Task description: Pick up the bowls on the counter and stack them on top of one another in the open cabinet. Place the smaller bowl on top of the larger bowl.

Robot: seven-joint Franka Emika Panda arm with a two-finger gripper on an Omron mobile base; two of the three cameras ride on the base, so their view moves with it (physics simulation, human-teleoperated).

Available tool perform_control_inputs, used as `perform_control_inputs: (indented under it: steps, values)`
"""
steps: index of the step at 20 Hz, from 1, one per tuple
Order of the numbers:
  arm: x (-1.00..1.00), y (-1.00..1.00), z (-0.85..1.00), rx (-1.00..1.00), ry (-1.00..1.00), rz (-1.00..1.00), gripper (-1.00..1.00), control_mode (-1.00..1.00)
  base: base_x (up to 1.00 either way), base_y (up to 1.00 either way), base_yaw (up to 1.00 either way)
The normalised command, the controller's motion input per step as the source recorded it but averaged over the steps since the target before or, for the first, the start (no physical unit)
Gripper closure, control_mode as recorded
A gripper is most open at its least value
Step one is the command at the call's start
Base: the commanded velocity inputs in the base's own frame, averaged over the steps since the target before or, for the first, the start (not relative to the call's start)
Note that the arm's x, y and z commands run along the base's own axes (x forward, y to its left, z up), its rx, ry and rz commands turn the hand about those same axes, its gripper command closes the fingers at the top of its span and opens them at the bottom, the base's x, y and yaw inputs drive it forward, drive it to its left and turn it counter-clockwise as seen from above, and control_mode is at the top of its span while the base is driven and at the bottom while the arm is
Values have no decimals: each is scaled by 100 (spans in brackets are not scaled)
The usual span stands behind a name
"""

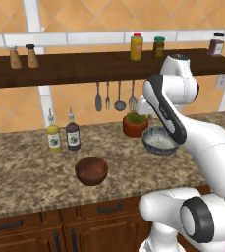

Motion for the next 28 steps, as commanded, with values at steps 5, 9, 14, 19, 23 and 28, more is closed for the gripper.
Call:
perform_control_inputs:
  steps: [5,9,14,19,23,28]
  values:
    - [-7,43,-15,-9,-2,2,-100,-100,0,0,0]
    - [-6,68,-51,-16,0,4,-100,-100,0,0,0]
    - [0,67,-97,-2,4,0,-100,-100,0,0,0]
    - [18,73,-89,1,3,0,-100,-100,0,0,0]
    - [27,45,-48,0,12,0,-100,-100,0,0,0]
    - [40,15,-33,1,13,1,-100,-100,0,0,0]
